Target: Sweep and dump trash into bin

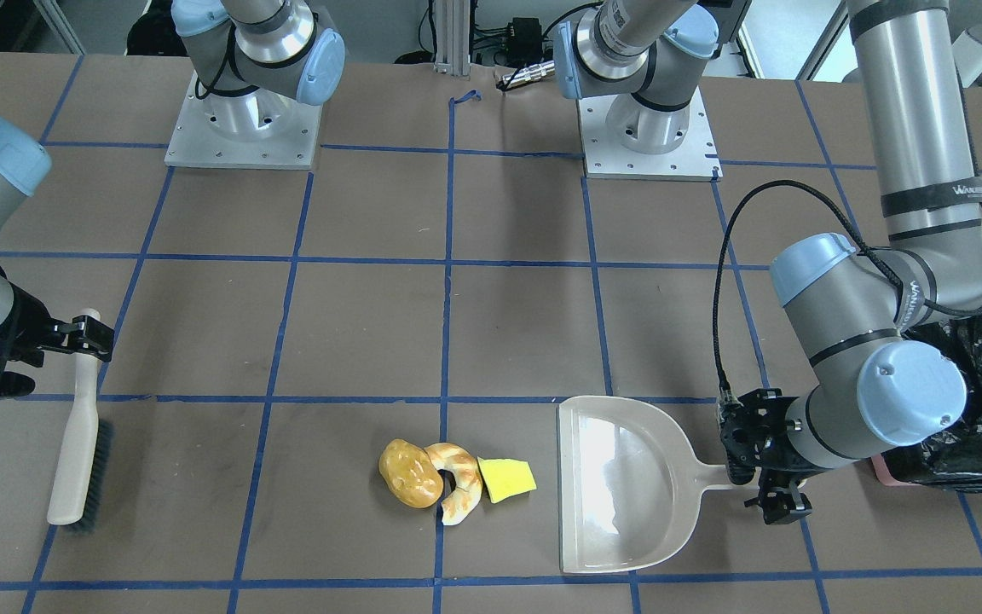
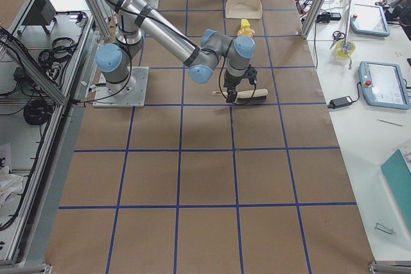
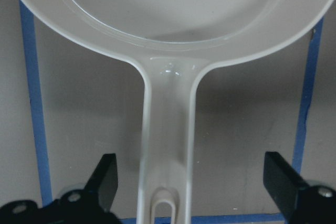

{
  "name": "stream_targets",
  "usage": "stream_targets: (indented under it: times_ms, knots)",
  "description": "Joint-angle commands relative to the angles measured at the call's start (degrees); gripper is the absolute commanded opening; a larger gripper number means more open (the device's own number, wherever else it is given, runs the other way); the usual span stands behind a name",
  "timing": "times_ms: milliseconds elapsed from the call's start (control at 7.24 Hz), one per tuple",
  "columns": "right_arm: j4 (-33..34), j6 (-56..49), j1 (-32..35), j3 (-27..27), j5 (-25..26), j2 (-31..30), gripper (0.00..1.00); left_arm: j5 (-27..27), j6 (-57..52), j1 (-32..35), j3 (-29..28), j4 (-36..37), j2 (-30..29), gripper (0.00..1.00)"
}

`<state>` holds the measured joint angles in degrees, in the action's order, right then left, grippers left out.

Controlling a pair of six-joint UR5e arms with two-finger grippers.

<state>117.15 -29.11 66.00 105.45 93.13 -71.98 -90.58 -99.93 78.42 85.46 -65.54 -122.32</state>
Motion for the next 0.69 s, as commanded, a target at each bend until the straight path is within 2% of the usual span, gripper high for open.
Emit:
stream_targets:
  times_ms: [0, 138, 414, 553]
  knots:
    - [-0.1, 0.3, 0.0, 0.1, 0.0, 1.0, 0.82, 0.0, 0.0, 0.0, -0.4, 0.1, -0.7, 0.91]
    - [-0.1, 0.4, 0.0, 0.1, 0.0, 1.4, 0.79, -0.1, 0.4, 0.0, -0.6, 0.1, -0.7, 0.91]
    - [-0.1, 0.4, 0.0, 0.1, 0.1, 1.4, 0.78, -0.1, 1.1, 0.5, 0.0, 1.5, 0.1, 0.89]
    - [-0.2, 0.5, 0.0, 0.1, 0.1, 1.4, 0.67, -0.1, 1.8, 0.9, 0.6, 3.8, 0.7, 0.91]
